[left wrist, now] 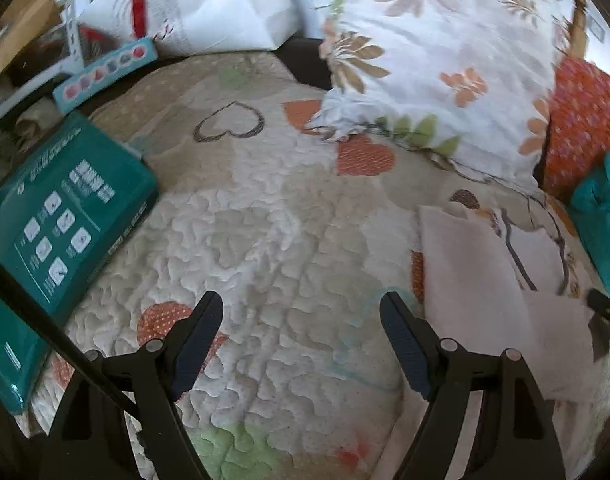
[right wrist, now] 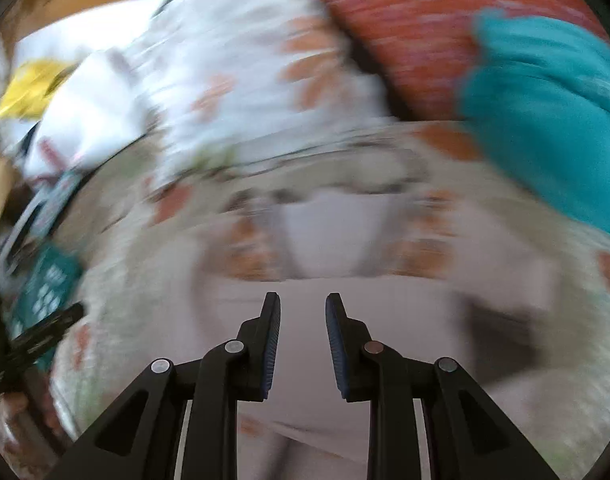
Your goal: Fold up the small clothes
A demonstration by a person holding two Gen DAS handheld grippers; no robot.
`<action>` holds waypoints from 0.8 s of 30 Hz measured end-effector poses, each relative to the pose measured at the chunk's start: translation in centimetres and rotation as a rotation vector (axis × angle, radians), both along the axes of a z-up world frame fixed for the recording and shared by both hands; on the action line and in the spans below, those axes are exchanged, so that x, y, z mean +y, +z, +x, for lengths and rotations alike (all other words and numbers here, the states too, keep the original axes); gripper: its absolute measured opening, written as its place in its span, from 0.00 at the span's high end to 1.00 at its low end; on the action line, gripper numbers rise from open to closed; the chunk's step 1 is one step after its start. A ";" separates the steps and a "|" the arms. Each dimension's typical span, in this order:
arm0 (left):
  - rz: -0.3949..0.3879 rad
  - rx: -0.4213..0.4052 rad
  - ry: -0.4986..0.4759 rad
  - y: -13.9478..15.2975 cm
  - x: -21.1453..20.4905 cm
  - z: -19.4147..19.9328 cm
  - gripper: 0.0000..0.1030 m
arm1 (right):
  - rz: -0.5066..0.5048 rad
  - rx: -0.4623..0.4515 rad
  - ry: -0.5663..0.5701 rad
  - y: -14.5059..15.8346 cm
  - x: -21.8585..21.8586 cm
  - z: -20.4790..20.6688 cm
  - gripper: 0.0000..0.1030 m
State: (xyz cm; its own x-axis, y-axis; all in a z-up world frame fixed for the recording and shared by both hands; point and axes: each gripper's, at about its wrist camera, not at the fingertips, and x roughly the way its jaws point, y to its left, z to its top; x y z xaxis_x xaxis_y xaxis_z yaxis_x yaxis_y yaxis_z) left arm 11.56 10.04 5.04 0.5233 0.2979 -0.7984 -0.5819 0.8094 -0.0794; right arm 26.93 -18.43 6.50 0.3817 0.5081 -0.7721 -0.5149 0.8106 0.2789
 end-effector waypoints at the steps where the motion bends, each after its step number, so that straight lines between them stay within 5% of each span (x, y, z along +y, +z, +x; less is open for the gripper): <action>1: -0.008 0.005 0.002 -0.2 0.2 0.1 0.23 | -0.021 -0.008 0.038 -0.4 2.0 0.4 0.75; 4: -0.021 0.023 -0.006 -0.6 0.2 0.3 0.23 | -0.119 -0.038 0.086 -1.9 6.7 1.9 0.75; 9: -0.019 0.028 -0.034 -0.7 0.0 0.8 0.23 | -0.181 0.057 0.188 -5.8 11.1 3.4 0.73; 10: -0.023 0.029 -0.034 -0.7 0.0 0.8 0.23 | -0.192 0.068 0.201 -6.4 11.7 3.5 0.75; 11: -0.032 0.030 -0.032 -0.8 0.2 0.9 0.23 | -0.179 0.081 0.206 -6.7 12.2 3.6 1.00; 13: -0.055 0.029 -0.023 -0.9 0.5 0.8 0.23 | -0.173 0.055 0.145 -6.8 12.0 4.3 0.99; 17: -0.039 0.026 -0.002 -0.9 0.7 0.7 0.23 | -0.291 -0.087 -0.057 -5.8 10.3 6.3 0.99; 20: -0.038 0.023 -0.012 -0.8 0.6 0.7 0.23 | -0.184 -0.034 -0.114 -3.8 6.2 7.9 0.99; 24: -0.057 0.025 -0.013 -0.9 0.6 0.7 0.23 | -0.175 -0.033 -0.180 -1.0 -1.8 8.3 0.92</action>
